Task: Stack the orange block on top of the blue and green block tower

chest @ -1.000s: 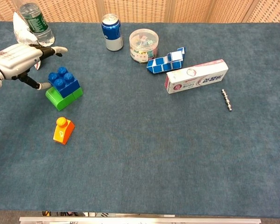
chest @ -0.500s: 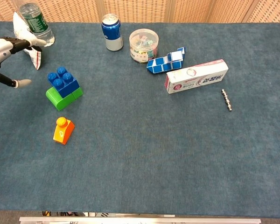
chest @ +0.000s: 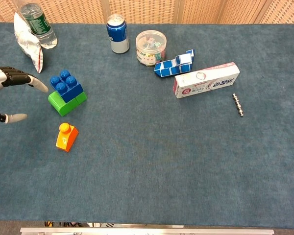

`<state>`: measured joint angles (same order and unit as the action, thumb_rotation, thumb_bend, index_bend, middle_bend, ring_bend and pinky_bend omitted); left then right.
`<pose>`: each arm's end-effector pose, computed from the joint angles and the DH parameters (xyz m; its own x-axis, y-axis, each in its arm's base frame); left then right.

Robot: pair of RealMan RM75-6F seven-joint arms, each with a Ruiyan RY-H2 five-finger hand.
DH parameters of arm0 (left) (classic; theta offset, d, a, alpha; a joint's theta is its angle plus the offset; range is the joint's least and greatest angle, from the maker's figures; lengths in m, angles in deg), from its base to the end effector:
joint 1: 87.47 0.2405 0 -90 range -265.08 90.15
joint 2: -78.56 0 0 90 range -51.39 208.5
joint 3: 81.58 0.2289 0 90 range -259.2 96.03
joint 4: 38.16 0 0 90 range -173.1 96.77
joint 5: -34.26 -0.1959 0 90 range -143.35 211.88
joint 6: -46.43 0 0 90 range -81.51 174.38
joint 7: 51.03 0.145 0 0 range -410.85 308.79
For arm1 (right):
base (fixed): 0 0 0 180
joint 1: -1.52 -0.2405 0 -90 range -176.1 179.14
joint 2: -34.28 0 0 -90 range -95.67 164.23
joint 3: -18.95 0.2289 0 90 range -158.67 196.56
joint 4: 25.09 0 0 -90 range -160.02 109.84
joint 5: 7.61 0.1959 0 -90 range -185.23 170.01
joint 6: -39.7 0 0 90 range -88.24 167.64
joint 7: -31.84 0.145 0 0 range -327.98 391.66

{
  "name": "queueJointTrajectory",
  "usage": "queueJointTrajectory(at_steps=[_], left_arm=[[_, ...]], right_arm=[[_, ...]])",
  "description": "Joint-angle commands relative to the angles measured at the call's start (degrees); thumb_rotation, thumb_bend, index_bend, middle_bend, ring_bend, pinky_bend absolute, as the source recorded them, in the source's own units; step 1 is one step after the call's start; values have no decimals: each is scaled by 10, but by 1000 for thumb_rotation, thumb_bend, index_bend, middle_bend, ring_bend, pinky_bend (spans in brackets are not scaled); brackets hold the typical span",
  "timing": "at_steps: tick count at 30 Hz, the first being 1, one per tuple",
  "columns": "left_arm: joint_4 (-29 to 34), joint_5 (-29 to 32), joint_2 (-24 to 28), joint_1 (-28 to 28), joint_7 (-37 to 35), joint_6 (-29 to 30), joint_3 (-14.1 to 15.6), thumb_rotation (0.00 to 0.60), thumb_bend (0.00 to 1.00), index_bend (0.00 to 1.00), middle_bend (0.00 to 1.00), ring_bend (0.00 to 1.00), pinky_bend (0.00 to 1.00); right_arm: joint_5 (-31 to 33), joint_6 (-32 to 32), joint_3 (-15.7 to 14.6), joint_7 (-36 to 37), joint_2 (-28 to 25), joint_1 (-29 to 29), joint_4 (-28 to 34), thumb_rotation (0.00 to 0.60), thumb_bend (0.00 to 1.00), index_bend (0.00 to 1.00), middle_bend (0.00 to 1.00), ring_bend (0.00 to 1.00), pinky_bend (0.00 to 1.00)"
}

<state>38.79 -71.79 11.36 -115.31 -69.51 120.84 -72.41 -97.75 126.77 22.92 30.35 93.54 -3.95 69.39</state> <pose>-0.2426 0.2352 0.0993 0.5065 0.2737 0.8176 0.7610 -0.5877 -0.2747 -0.2646 -0.1846 0.1841 0.4619 0.0625 0.8847 -0.8801 -0.0917 0.4659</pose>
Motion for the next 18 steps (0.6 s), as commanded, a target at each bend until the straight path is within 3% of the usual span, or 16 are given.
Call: queueJointTrajectory(at_steps=[1, 10, 18], left_arm=[[9, -13, 1, -9, 9, -10, 8, 600, 246, 264, 305, 281, 256], [36, -45, -2, -48, 45, -71, 25, 600, 354, 261, 300, 273, 256], [51, -52, -8, -79, 81, -113, 25, 600, 364, 253, 276, 250, 256]], right_arm=[[-1, 0, 0, -2, 0, 0, 2, 600, 253, 314, 365, 321, 357], [1, 1, -2, -5, -2, 3, 5, 600, 253, 314, 365, 321, 358], [2, 2, -2, -6, -1, 4, 4, 600, 254, 314, 365, 322, 366]])
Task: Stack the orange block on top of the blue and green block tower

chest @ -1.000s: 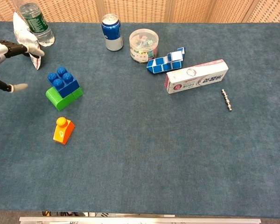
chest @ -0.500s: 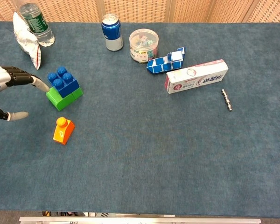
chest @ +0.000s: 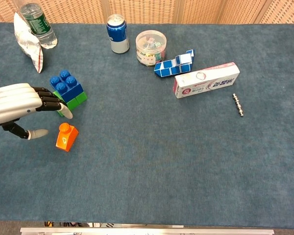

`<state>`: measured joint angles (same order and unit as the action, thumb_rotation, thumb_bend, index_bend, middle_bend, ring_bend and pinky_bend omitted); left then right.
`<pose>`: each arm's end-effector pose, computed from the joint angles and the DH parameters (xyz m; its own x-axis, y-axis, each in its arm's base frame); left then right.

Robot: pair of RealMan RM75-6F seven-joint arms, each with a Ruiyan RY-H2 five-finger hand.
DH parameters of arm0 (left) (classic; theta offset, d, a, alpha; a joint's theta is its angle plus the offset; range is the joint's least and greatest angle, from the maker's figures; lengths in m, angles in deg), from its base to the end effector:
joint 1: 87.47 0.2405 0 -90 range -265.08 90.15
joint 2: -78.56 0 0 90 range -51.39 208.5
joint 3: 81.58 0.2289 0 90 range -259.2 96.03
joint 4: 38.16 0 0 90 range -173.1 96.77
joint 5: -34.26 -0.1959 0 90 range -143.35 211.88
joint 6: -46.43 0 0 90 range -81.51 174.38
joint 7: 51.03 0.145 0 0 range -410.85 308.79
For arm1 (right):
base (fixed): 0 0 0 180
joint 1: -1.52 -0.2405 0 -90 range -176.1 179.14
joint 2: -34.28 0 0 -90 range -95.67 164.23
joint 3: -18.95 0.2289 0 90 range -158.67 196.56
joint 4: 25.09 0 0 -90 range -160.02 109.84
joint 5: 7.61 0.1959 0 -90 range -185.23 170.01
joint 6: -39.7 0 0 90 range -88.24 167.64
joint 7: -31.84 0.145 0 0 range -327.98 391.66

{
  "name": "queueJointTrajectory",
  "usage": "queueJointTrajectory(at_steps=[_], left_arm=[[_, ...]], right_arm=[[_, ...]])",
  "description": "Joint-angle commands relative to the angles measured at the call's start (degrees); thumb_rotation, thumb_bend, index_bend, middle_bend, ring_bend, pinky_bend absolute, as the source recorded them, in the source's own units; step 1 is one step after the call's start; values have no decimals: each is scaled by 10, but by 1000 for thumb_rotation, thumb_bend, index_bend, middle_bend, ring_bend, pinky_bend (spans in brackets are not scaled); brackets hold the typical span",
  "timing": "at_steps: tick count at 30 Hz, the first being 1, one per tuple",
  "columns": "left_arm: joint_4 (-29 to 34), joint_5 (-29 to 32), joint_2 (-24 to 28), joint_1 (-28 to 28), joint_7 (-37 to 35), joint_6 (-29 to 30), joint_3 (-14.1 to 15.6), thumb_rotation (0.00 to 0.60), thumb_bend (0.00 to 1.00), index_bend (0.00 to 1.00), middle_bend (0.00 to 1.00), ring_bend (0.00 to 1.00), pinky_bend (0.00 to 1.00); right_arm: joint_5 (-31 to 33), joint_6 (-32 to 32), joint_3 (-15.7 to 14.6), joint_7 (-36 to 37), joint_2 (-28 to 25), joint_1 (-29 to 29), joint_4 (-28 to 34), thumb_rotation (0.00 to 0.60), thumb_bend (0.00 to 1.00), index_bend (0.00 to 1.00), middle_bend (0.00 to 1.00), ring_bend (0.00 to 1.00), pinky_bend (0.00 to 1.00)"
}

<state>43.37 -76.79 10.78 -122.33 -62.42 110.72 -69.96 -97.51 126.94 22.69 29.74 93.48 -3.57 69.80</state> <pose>-0.2171 0.2322 0.0628 0.6758 0.3033 0.6718 0.6104 -0.7411 -0.2796 -0.2653 -0.1820 0.1838 0.4662 0.0586 0.8827 -0.8791 -0.0815 0.4697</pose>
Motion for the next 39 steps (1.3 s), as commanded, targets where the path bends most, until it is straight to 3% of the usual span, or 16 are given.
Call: queueJointTrajectory(at_steps=[1, 13, 39], left_arm=[[8, -2, -3, -13, 15, -20, 1, 600, 364, 253, 272, 247, 256], [35, 17, -12, -36, 76, -84, 6, 600, 364, 249, 247, 210, 250], [64, 70, -8, -47, 175, -153, 10, 600, 364, 259, 280, 195, 250]], right_arm=[[1, 1, 0, 0, 0, 1, 0, 600, 253, 314, 365, 322, 366], [4, 5, 0, 7, 0, 6, -6, 600, 254, 314, 365, 324, 366], [2, 10, -1, 16, 2, 10, -14, 600, 254, 314, 366, 325, 367]])
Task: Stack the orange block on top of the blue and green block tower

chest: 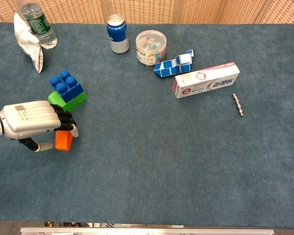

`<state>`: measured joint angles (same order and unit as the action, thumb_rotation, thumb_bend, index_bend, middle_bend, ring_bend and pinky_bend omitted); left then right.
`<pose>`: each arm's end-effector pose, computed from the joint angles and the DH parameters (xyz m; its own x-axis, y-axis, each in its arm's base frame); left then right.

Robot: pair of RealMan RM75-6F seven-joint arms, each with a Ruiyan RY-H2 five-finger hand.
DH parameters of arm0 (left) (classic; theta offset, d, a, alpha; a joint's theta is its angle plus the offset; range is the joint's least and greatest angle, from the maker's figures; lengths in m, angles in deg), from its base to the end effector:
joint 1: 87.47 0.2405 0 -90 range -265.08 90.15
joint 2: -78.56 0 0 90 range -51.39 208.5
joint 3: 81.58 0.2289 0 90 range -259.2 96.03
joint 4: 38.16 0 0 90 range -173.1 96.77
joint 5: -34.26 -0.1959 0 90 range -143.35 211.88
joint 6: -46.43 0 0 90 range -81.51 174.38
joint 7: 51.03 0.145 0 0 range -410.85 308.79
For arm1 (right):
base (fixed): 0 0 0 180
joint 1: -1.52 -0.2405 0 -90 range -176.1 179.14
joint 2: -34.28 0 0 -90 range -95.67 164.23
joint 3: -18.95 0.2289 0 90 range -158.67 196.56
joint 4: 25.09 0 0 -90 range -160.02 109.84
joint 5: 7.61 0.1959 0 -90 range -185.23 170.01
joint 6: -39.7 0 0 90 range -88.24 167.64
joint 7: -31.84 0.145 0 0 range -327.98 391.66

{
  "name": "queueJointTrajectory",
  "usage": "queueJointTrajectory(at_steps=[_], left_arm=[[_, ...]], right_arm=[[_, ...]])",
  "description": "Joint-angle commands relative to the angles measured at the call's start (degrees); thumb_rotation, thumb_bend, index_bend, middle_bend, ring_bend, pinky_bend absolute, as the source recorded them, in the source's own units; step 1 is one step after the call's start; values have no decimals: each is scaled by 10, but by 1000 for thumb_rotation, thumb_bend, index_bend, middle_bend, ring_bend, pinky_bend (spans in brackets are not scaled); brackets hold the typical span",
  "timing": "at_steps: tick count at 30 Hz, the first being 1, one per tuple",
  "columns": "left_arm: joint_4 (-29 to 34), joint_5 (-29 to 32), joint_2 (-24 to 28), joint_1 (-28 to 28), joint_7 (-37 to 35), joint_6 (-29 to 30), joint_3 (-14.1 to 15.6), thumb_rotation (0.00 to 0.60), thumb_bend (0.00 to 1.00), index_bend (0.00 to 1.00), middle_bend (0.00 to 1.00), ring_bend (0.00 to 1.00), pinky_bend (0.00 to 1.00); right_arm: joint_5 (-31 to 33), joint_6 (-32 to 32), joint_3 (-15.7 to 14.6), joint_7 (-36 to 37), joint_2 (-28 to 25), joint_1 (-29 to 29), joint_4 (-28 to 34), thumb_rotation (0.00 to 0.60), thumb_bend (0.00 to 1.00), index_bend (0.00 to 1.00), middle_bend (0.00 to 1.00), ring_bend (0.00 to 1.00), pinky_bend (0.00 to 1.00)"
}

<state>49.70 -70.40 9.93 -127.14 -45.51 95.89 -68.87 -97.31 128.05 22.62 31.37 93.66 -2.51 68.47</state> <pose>-0.2125 0.2282 0.0315 0.8507 0.2702 0.4509 0.4563 -0.8054 -0.3784 -0.2720 -0.1770 0.1876 0.4582 0.0675 0.8863 -0.8848 -0.0608 0.4620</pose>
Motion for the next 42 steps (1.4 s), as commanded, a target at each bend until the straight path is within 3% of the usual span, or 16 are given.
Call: queueJointTrajectory(at_steps=[1, 12, 18, 42], left_arm=[[1, 10, 0, 1, 9, -7, -2, 600, 364, 260, 282, 195, 250], [-5, 53, 11, 9, 37, -24, -8, 600, 364, 261, 291, 194, 249], [-8, 63, 14, 19, 16, -10, -8, 600, 364, 293, 324, 198, 249], [-85, 46, -54, 76, -33, 96, -10, 600, 364, 343, 358, 231, 256]], right_arm=[[0, -1, 0, 0, 0, -1, 0, 600, 254, 314, 366, 325, 367], [1, -3, 2, 2, 1, -3, -2, 600, 254, 314, 366, 325, 367], [-1, -5, 2, 0, 2, -4, -1, 600, 254, 314, 366, 325, 367], [0, -2, 1, 2, -2, 0, -2, 600, 254, 318, 366, 326, 367]])
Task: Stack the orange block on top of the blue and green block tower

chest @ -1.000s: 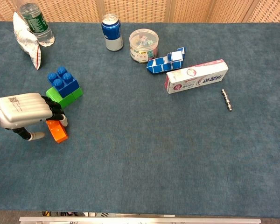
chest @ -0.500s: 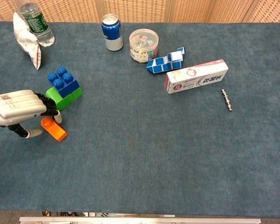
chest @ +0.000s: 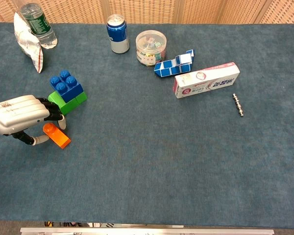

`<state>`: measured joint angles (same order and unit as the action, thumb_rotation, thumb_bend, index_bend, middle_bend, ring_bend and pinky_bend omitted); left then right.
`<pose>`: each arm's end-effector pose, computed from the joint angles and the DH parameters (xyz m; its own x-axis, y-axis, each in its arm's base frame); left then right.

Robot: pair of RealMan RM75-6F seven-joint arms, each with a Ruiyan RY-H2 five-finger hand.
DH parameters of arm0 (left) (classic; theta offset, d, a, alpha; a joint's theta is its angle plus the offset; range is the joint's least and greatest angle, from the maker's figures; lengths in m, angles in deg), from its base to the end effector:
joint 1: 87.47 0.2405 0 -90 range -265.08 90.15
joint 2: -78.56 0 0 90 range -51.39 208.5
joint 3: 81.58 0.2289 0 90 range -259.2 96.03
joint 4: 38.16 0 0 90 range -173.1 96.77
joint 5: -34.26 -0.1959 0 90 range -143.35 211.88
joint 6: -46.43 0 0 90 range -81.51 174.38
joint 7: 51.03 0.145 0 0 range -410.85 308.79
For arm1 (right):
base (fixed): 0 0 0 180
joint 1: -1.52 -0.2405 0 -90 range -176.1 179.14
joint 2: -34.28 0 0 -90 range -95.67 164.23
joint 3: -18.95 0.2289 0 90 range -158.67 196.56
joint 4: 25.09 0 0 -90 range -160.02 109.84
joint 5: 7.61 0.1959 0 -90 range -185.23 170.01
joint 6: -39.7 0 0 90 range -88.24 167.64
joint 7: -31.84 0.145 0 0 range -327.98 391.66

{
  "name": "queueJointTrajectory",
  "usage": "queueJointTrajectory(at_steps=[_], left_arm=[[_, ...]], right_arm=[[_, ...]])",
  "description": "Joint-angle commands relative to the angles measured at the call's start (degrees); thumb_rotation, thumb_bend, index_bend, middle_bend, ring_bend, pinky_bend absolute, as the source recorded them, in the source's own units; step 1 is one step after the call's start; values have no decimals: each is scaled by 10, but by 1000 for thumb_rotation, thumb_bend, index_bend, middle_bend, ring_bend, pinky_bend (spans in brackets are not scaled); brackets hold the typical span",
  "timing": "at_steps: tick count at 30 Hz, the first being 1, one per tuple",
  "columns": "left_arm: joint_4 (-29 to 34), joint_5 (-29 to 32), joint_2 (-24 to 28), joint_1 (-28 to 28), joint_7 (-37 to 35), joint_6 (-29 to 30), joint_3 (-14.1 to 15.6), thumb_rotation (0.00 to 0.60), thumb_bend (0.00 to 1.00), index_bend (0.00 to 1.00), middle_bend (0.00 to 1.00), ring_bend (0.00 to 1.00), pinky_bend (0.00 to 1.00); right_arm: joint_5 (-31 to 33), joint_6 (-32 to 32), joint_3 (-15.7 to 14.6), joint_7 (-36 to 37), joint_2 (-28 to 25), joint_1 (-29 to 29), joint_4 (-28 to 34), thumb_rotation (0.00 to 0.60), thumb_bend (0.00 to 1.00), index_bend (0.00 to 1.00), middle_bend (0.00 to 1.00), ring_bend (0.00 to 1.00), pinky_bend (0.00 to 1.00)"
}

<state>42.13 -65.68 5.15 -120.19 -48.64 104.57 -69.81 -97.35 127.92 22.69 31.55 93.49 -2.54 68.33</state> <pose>-0.2405 0.2297 0.0340 0.7476 0.3132 0.5857 0.6119 -0.6676 -0.4241 -0.2724 -0.1774 0.1885 0.4602 0.0668 0.8853 -0.8836 -0.0619 0.4641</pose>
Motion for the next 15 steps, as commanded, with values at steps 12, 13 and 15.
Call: queueJointTrajectory(at_steps=[12, 13, 15], left_arm=[[-40, -3, -21, 25, -16, 31, 4, 600, 364, 344, 359, 232, 256], [-42, -4, -23, 26, -17, 33, 4, 600, 364, 347, 361, 233, 256], [-47, -6, -28, 29, -19, 37, 4, 600, 364, 355, 364, 235, 256]], right_arm=[[-1, -1, 0, -4, 1, -1, 3, 600, 254, 320, 367, 330, 367], [-1, -1, 0, -5, 0, -1, 3, 600, 254, 320, 367, 330, 367], [-2, -1, 0, -5, 0, 0, 4, 600, 254, 320, 367, 330, 367]])
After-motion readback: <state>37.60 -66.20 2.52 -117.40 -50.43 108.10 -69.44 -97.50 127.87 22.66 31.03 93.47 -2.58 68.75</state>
